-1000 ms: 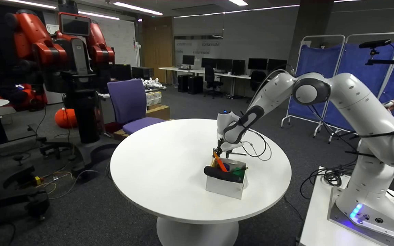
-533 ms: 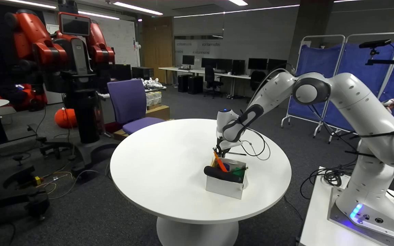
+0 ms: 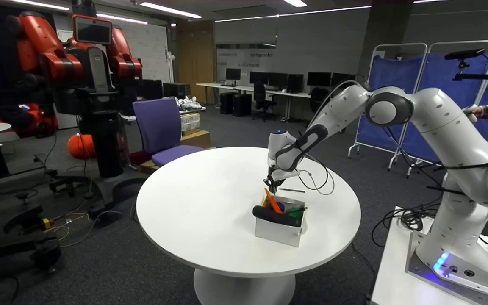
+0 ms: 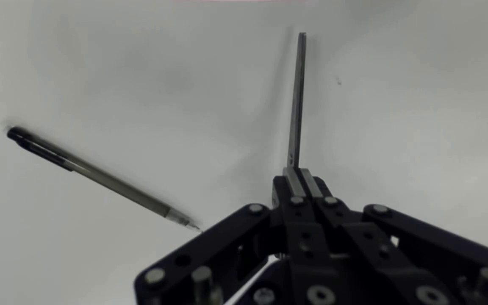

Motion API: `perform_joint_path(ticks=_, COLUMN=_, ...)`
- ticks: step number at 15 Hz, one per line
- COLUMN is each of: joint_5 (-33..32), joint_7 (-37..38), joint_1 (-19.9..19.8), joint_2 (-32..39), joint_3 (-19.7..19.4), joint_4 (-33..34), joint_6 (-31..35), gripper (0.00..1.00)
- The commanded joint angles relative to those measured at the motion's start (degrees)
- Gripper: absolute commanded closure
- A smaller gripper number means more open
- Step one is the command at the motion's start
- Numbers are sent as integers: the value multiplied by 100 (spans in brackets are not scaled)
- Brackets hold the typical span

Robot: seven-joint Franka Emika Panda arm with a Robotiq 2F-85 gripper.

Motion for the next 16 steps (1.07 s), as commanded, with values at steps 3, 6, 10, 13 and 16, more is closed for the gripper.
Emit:
perform_joint_path(ticks=3, joint_5=18, joint_7=-138, joint_1=83, joint_2=-1178, joint_3=11, joint_4=-709, joint_6=-447, gripper=100)
perform_joint_path(ticks=6, joint_5=19, joint_7=-73, joint_1=121, joint_2=-1564, joint_3=87, joint_4=-886, joint_6=-763, gripper=100)
perform_joint_path(ticks=10, joint_5=-135, joint_7=219, joint_1=328, joint_2=-2152, joint_3=201, joint_4=-1194, joint_6=-1355, gripper=100)
perform_joint_path(ticks=13, joint_5=-354, joint_7=593, joint_1=586, joint_2=-2555, joint_3=374, joint_4=-1371, joint_6=-1647, gripper=100)
perform_joint_path(ticks=16, joint_5=-632, joint_7=1221, joint_1=846, joint_2=-2588, joint_3=614, joint_4=-1319, joint_6=-1750, gripper=100)
